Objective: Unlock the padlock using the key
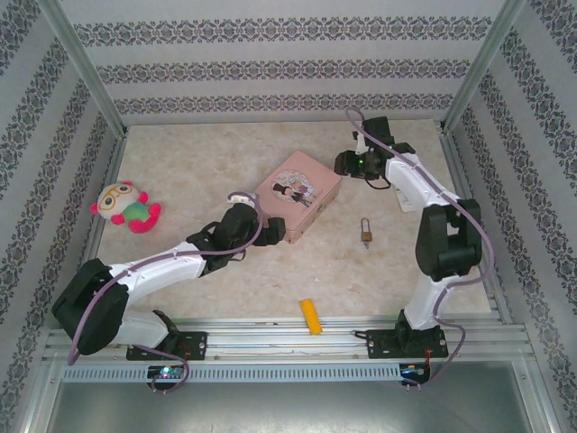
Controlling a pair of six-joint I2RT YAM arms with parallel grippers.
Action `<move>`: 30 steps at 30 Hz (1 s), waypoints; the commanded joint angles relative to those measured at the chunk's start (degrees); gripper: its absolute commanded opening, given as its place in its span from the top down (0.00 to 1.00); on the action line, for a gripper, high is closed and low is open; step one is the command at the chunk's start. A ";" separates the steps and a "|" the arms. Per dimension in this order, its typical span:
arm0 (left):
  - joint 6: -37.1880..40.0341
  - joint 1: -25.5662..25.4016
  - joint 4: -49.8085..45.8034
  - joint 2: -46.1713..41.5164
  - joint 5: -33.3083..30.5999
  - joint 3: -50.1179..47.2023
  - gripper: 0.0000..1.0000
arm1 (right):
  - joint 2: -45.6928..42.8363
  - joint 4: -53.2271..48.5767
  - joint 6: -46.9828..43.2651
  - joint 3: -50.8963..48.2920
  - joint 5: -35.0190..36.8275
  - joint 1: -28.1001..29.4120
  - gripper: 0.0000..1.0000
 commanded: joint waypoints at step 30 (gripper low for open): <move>-3.11 8.69 15.99 18.20 10.44 9.01 0.42 | -6.57 9.93 6.25 -17.99 -1.37 5.91 0.68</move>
